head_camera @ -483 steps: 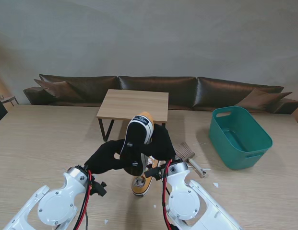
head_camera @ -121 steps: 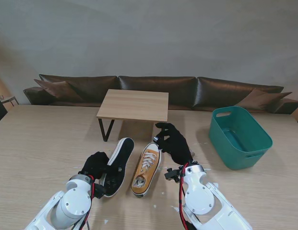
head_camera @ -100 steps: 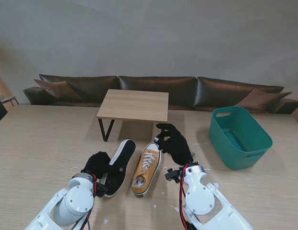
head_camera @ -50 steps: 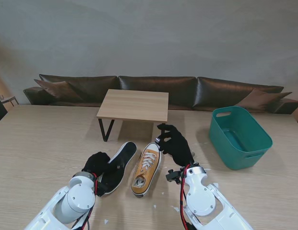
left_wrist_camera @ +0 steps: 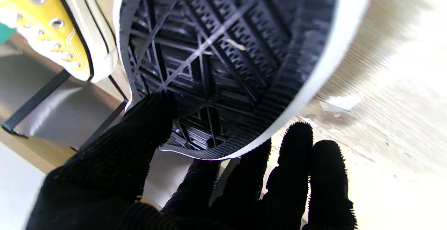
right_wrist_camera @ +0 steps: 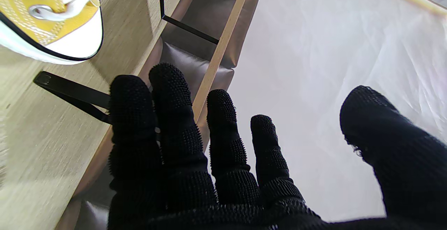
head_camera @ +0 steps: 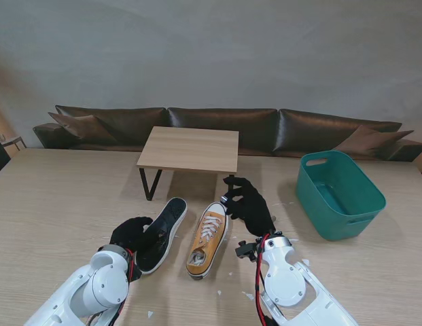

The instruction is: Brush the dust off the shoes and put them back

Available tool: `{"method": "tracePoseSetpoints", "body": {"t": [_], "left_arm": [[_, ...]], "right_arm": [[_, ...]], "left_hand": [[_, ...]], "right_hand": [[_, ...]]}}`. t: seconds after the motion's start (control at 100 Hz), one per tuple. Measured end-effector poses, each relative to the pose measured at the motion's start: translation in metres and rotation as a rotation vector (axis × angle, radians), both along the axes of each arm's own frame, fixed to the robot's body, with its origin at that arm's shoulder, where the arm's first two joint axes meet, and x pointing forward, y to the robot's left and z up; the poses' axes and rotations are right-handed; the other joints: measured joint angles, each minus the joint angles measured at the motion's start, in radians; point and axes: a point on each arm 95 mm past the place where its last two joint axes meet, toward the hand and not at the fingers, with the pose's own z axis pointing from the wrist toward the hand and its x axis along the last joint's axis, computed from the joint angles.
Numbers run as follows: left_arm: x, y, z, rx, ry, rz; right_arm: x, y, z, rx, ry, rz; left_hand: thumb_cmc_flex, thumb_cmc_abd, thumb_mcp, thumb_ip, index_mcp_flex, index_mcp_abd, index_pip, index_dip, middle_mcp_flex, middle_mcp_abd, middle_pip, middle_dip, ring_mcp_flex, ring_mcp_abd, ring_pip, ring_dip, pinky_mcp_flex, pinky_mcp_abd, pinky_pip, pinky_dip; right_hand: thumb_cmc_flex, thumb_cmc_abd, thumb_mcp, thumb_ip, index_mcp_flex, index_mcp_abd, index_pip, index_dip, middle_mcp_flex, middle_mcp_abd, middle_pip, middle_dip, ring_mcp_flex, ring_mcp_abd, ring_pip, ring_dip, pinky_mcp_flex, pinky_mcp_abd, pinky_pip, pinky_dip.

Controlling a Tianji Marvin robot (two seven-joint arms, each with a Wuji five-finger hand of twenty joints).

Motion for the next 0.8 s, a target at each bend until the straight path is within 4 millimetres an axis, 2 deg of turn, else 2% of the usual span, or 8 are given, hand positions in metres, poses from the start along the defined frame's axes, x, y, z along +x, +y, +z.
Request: {"method": "tracePoseSetpoints", "body": {"t": [0.04, 0.09, 0.18, 0.21, 0.37, 0.54, 0.67, 0.8], "left_arm": [[0.0, 0.001, 0.001, 0.025, 0.004, -0.023], [0.0, 0.003, 0.002, 0.04, 0.006, -0.048], [-0.001, 0.005, 0.003, 0.053, 0.005, -0.078], [-0.001, 0.006, 0.003, 0.066, 0.004, -0.092], [-0.002, 0.007, 0.006, 0.162, 0.009, -0.168], [-0.002, 0.009, 0.009, 0.208, 0.0, -0.206], [-0.002, 0.009, 0.009, 0.252, -0.03, -0.261], [-0.001, 0.011, 0.009, 0.269, -0.039, -0.281]], "right_arm": [[0.0, 0.0, 0.0, 0.001, 0.001, -0.001], [0.0, -0.001, 0.0, 0.002, 0.002, -0.002], [0.0, -0.001, -0.001, 0.004, 0.004, -0.004], [0.0, -0.001, -0.001, 0.004, 0.004, -0.004], [0.0, -0.002, -0.001, 0.006, 0.006, -0.006], [0.0, -0.002, -0.002, 0.007, 0.008, -0.007], [0.0, -0.003, -0.002, 0.011, 0.011, -0.008], [0.0, -0.003, -0.003, 0.014, 0.015, -0.009]], "left_hand": [[-0.001, 0.034, -0.009, 0.0, -0.042, -0.046, -0.023, -0.039, -0.039, -0.002, 0.008, -0.001, -0.025, 0.0, -0.009, 0.0, -0.03, -0.013, -0.007, 0.004], [-0.001, 0.034, -0.012, 0.0, -0.094, -0.096, -0.041, -0.084, -0.079, -0.006, -0.002, -0.003, -0.06, 0.0, -0.021, -0.001, -0.058, -0.034, -0.037, 0.026], [-0.001, 0.045, -0.016, 0.001, -0.153, -0.152, -0.06, -0.122, -0.13, -0.009, -0.023, -0.023, -0.098, -0.002, -0.027, -0.001, -0.092, -0.051, -0.052, 0.041], [-0.001, 0.068, -0.025, 0.001, -0.178, -0.176, -0.071, -0.149, -0.165, -0.012, -0.013, -0.021, -0.114, -0.01, -0.035, -0.001, -0.103, -0.063, -0.076, 0.056], [-0.001, 0.138, -0.046, 0.001, -0.294, -0.237, -0.104, -0.22, -0.272, -0.047, -0.026, -0.012, -0.161, -0.037, -0.046, -0.001, -0.14, -0.106, -0.119, 0.092], [-0.001, 0.138, -0.046, 0.001, -0.394, -0.268, -0.124, -0.275, -0.377, -0.062, -0.031, -0.009, -0.201, -0.053, -0.045, 0.032, -0.154, -0.126, -0.14, 0.129], [0.0, 0.139, -0.017, 0.003, -0.361, -0.323, -0.108, -0.279, -0.379, -0.073, -0.032, 0.004, -0.201, -0.065, -0.025, 0.045, -0.156, -0.141, -0.14, 0.142], [0.0, 0.139, 0.007, 0.003, -0.245, -0.344, -0.078, -0.254, -0.367, -0.077, -0.023, 0.034, -0.2, -0.07, 0.01, 0.061, -0.156, -0.145, -0.14, 0.145]], "right_hand": [[0.0, 0.0, 0.0, 0.0, 0.0, 0.0, 0.0, 0.0, 0.0, 0.0, 0.0, 0.0, 0.0, 0.0, 0.0, 0.0, 0.0, 0.0, 0.0, 0.0], [0.0, 0.0, 0.0, 0.0, 0.0, 0.0, 0.0, 0.0, 0.0, 0.0, 0.0, 0.0, 0.0, 0.0, 0.0, 0.0, 0.0, 0.0, 0.0, 0.0], [0.0, 0.0, 0.0, 0.0, 0.0, 0.001, 0.0, 0.0, 0.0, 0.0, 0.0, 0.0, 0.0, 0.0, 0.0, 0.0, 0.0, 0.0, 0.0, 0.0], [0.0, 0.0, 0.0, 0.0, 0.0, 0.002, 0.0, 0.0, 0.0, 0.0, 0.0, 0.0, 0.0, 0.0, 0.0, 0.0, 0.0, 0.0, 0.0, 0.0], [0.0, 0.012, 0.001, 0.0, 0.0, 0.008, 0.0, 0.0, 0.0, 0.0, 0.0, 0.0, 0.0, 0.0, 0.0, 0.0, 0.0, 0.0, 0.0, 0.0], [0.0, 0.013, 0.001, 0.0, 0.0, 0.009, 0.0, 0.0, 0.0, 0.0, 0.0, 0.0, 0.0, 0.0, 0.0, 0.0, 0.0, 0.0, 0.0, 0.0], [0.0, 0.013, 0.001, 0.0, 0.0, 0.009, 0.0, 0.0, 0.001, 0.0, 0.0, 0.0, 0.0, 0.0, 0.0, 0.0, 0.0, 0.0, 0.0, 0.0], [0.0, 0.013, 0.001, 0.0, 0.0, 0.009, 0.0, 0.0, 0.001, 0.0, 0.0, 0.0, 0.0, 0.0, 0.0, 0.0, 0.0, 0.0, 0.0, 0.0]]}}
